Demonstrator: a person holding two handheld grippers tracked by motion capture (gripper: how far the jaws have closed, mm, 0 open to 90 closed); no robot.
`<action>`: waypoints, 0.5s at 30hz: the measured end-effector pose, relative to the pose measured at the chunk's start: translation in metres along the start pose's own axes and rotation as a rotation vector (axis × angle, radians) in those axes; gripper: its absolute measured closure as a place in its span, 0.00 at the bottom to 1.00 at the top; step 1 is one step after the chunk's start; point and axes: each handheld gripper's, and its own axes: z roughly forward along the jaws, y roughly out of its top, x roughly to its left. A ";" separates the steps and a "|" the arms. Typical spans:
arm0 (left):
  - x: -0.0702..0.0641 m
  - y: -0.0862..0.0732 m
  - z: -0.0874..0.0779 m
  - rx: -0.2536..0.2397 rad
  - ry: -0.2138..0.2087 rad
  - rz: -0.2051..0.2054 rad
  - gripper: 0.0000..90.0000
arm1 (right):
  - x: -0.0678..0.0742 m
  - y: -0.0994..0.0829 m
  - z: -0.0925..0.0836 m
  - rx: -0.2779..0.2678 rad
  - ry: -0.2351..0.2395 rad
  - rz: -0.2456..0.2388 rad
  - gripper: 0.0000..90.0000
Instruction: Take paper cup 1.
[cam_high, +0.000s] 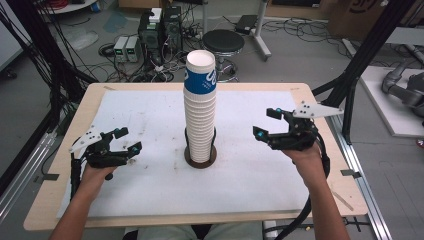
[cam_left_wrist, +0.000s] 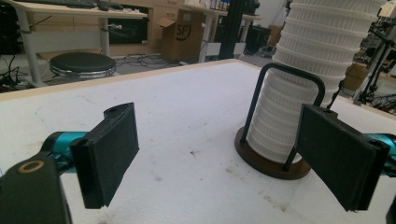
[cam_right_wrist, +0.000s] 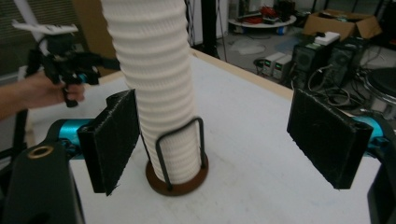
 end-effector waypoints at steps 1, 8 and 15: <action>0.000 0.000 0.000 -0.002 -0.002 -0.004 0.15 | 0.004 0.013 0.002 -0.017 0.029 0.003 0.20; -0.001 0.000 0.001 0.000 -0.009 -0.008 0.15 | 0.017 0.051 0.013 -0.049 0.092 -0.033 0.20; 0.000 -0.001 0.002 0.009 -0.014 -0.007 0.15 | 0.028 0.085 0.027 -0.052 0.124 -0.086 0.20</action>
